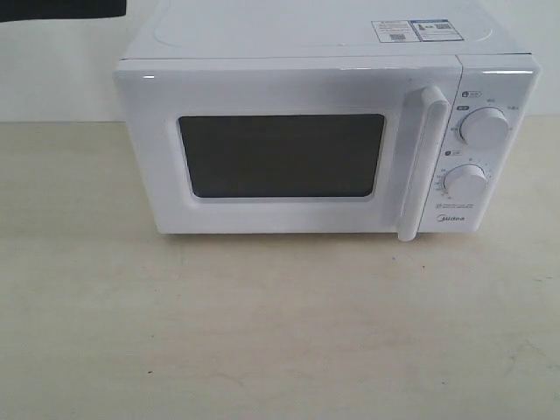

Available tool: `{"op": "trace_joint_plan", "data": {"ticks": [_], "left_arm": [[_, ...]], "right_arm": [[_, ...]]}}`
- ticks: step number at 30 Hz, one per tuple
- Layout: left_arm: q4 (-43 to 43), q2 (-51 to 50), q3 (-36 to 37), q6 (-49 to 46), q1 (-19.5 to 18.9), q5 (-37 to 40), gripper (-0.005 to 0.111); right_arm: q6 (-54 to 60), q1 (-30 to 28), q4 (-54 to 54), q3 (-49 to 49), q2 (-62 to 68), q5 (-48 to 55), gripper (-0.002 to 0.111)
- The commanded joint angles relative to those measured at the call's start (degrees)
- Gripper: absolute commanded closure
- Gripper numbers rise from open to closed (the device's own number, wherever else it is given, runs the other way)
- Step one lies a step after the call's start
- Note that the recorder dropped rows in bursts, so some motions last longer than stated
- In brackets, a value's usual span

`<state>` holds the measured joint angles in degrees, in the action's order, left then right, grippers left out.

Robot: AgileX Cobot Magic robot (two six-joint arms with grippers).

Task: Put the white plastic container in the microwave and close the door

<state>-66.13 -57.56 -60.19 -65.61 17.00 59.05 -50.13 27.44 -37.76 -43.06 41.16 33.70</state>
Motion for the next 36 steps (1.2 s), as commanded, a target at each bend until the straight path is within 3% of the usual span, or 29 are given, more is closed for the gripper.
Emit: {"op": "trace_joint_plan", "data": {"ticks": [1,12,18,20,26,30,36], "left_arm": [[-1.3,0.5,-0.3,0.5,0.2,-0.5,0.102],[-1.3,0.6,-0.3,0.5,1.0,-1.1,0.102],[5.0,6.1,-0.3,-0.5,1.6,-4.5,0.102],[9.0,10.0,-0.2,-1.7,1.5,-8.5,0.102],[24.0,25.3,4.4,17.3,1.1,-31.6,0.102],[32.2,33.6,9.3,19.5,-3.3,-35.3,0.102],[35.3,42.5,17.7,19.8,-11.9,-39.6,0.102]], "right_arm": [[0.1,0.0,-0.2,0.6,-4.0,2.7,0.108],[0.1,0.0,-0.2,0.6,-6.2,2.6,0.108],[0.1,0.0,-0.2,0.6,-6.1,2.9,0.108],[0.1,0.0,-0.2,0.6,-6.1,2.9,0.108],[0.1,0.0,-0.2,0.6,-6.1,2.6,0.108],[0.1,0.0,-0.2,0.6,-6.1,2.7,0.108],[0.1,0.0,-0.2,0.6,-6.1,2.7,0.108]]}}
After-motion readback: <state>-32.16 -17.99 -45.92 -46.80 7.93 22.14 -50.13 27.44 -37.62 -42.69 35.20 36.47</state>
